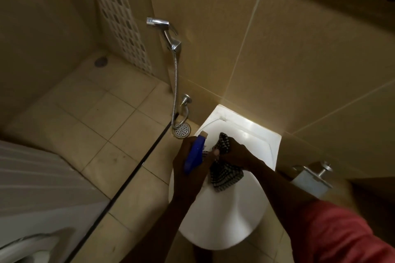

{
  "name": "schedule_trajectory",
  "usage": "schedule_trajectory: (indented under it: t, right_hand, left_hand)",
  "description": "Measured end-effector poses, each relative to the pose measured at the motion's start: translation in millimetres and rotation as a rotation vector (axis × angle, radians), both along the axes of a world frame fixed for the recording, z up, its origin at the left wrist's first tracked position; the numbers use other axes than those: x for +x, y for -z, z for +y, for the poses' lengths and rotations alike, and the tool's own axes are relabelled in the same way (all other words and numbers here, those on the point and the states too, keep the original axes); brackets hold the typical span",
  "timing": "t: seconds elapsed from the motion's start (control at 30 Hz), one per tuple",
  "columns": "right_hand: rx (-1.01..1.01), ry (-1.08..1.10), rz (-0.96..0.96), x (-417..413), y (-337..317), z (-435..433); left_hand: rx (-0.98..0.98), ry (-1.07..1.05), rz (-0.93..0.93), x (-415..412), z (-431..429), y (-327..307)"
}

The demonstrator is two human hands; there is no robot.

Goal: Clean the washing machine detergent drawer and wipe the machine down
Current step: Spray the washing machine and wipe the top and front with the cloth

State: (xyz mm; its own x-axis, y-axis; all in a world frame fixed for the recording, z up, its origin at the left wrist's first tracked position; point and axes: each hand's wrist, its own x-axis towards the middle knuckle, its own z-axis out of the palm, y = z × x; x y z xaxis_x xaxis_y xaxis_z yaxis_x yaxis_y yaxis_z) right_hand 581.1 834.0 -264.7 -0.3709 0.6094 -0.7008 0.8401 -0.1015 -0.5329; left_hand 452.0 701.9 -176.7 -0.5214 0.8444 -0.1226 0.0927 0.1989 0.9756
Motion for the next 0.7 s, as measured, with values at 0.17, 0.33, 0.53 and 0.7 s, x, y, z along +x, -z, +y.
schedule_trajectory:
  t: [0.17,0.33,0.53,0.7]
  right_hand:
    - [0.065,0.046,-0.218,9.3,41.3,-21.7]
    - [0.299,0.221,-0.151,17.8,44.0,-36.2]
    - [0.429,0.341,0.031,14.3,12.7,-25.3]
    - [0.619,0.318,0.196,-0.5,-31.7,-11.1]
  left_hand:
    - [-0.112,0.055,0.013,-9.5,-16.2,10.5]
    - [-0.221,0.184,-0.008,-15.5,-18.3,10.8]
    - [-0.337,0.262,0.043,-23.0,-29.9,6.8]
    - [-0.386,0.359,0.132,-28.4,-39.4,-2.8]
